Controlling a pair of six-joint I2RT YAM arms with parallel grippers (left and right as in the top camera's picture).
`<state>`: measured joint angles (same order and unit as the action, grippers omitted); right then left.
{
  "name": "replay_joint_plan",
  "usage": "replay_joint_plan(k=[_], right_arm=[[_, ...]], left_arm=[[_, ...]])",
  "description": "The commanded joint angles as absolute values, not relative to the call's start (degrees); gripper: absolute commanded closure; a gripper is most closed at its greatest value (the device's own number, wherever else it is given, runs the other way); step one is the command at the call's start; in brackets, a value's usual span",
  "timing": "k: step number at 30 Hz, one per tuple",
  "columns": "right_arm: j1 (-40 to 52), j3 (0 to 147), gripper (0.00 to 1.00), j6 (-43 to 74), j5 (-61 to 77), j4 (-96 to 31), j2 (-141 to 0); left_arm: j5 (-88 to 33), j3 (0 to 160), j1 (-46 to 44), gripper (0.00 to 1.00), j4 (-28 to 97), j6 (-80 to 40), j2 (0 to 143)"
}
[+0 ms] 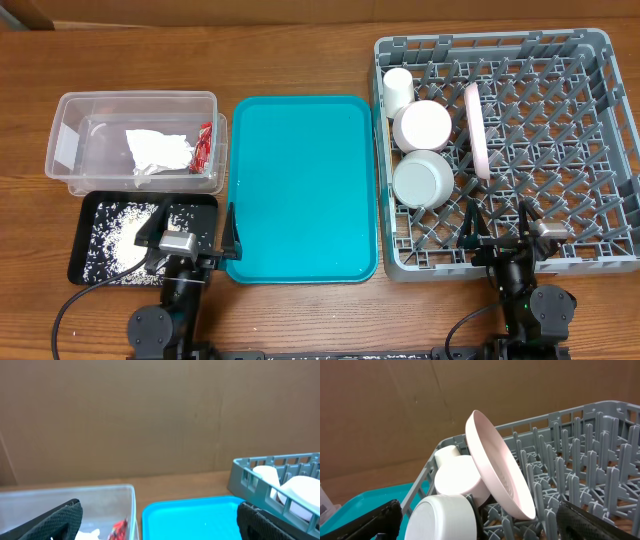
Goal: Sort waste into correct bins and load items into the dishwasher
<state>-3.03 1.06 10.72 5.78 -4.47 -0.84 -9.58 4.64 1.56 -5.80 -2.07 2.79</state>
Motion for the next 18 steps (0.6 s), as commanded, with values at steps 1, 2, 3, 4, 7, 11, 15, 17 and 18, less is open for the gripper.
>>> replay_joint_plan(k=[1,2,3,4,7,11,15,17,18], right_arm=[[-3.5,0.4,0.00,11.2,6.1,-4.1,-0.2],[-3.5,0.4,0.00,11.2,6.1,-4.1,-0.2],[-3.5,0.4,0.00,11.2,6.1,-4.1,-0.2],[-3.5,0.4,0.00,11.2,6.1,-4.1,-0.2],[-3.5,0.4,0.00,11.2,6.1,-4.1,-0.2],[-3.5,0.4,0.00,11.2,6.1,-4.1,-0.2],[-3.5,0.4,0.00,11.2,6.1,-4.1,-0.2],[-3.5,0.4,0.00,11.2,6.1,-4.1,-0.2],[-3.5,0.4,0.00,11.2,6.1,-4.1,-0.2]], left_arm=[[-6.1,2.0,1.9,0.00,-6.2,-6.5,1.3],[-4.9,1.5,1.9,0.00,-6.2,-7.2,1.0],[-3.6,0.9,1.9,0.00,-6.0,-8.3,0.7],[-2.3,0.5,1.9,0.00,-5.5,-9.2,0.4],[1.9,0.3,1.8,0.00,-1.5,-13.3,0.2],[6.0,0.3,1.8,0.00,4.1,-18.6,0.3],[6.2,0.3,1.8,0.00,3.9,-16.2,0.2],[6.1,0.3,1.8,0.00,3.9,-16.2,0.2],[6.1,0.3,1.8,0.00,4.0,-16.2,0.2]])
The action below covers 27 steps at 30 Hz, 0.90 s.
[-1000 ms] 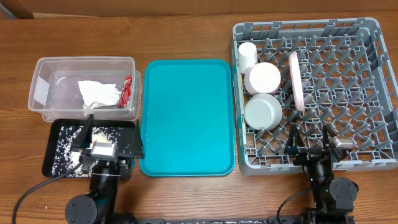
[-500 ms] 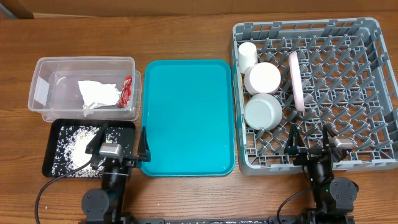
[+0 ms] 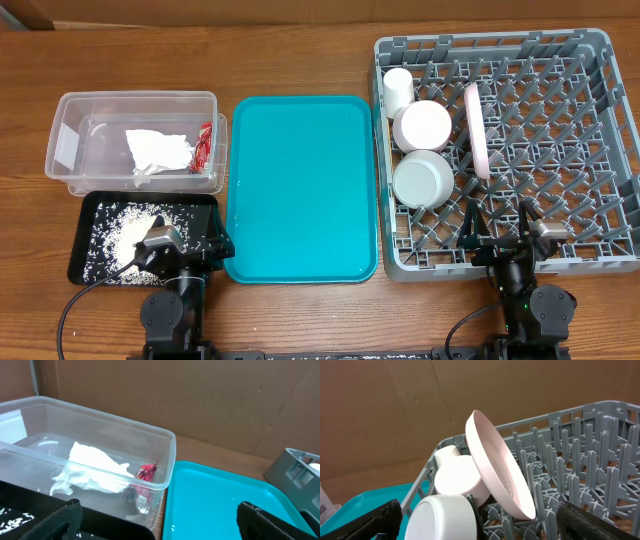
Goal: Sort waste into correct bins and load items into the dishwasher
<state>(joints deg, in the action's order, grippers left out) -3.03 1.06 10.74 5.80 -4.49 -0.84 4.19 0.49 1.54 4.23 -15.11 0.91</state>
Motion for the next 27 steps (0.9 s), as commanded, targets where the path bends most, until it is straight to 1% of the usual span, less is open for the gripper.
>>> replay_joint_plan(k=[1,3,27], right_arm=[[-3.5,0.4,0.00,11.2,6.1,-4.1,-0.2],[-3.5,0.4,0.00,11.2,6.1,-4.1,-0.2],[-3.5,0.4,0.00,11.1,4.6,-4.1,-0.2]], left_arm=[[6.0,0.3,1.8,0.00,4.0,-15.6,0.2],[6.0,0.3,1.8,0.00,4.0,-14.3,0.2],[5.9,0.3,1.8,0.00,3.9,-14.3,0.3]])
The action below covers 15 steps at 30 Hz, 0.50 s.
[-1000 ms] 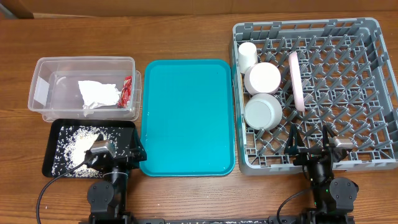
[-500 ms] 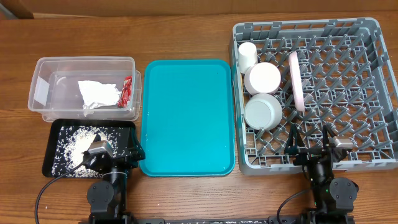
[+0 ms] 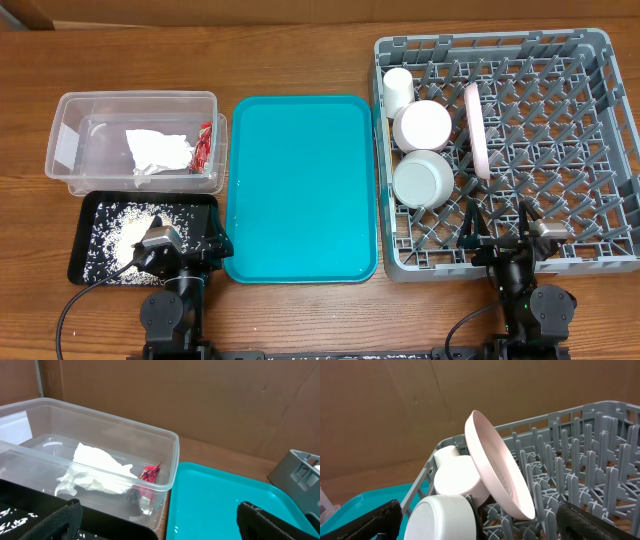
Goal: Sort waste into correct bins and load items into the dishwasher
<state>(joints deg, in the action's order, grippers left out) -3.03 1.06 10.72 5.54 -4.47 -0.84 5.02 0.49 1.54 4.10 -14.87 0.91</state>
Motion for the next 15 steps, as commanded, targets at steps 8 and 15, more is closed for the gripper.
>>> replay_joint_plan(k=[8,15], right_arm=[[-3.5,0.4,0.00,-0.8,4.0,-4.5,-2.5],[-3.5,0.4,0.00,-5.0,4.2,-4.4,-5.4]], left_arm=[[5.9,0.3,1.8,0.00,3.9,-14.3,0.3],[6.0,0.3,1.8,0.00,3.9,-14.3,0.3]])
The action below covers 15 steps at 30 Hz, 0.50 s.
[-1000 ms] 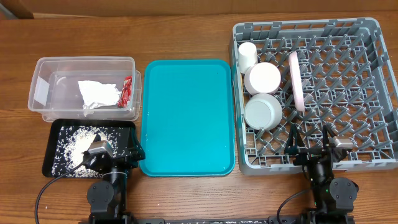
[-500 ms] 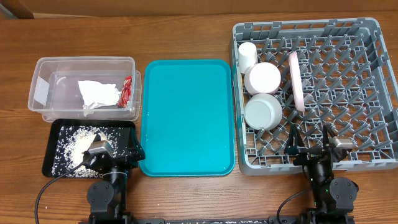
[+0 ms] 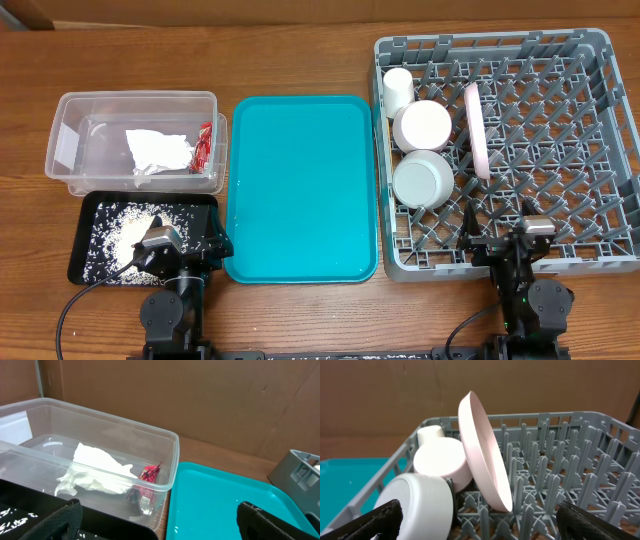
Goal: Sort waste into correct bins and load items into the dishwasher
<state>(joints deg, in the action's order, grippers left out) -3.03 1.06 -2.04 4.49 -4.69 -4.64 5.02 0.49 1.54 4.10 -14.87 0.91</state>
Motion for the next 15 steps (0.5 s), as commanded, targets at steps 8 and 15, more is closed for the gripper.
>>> replay_joint_plan(k=[8,15], right_arm=[[-3.5,0.5,0.00,-5.0,3.5,-4.3,-5.4],[-3.5,0.5,0.00,-5.0,3.5,-4.5,-5.5]], left_arm=[[5.9,0.3,1.8,0.00,3.9,-14.3,0.3],[6.0,0.3,1.8,0.00,3.9,-14.3,0.3]])
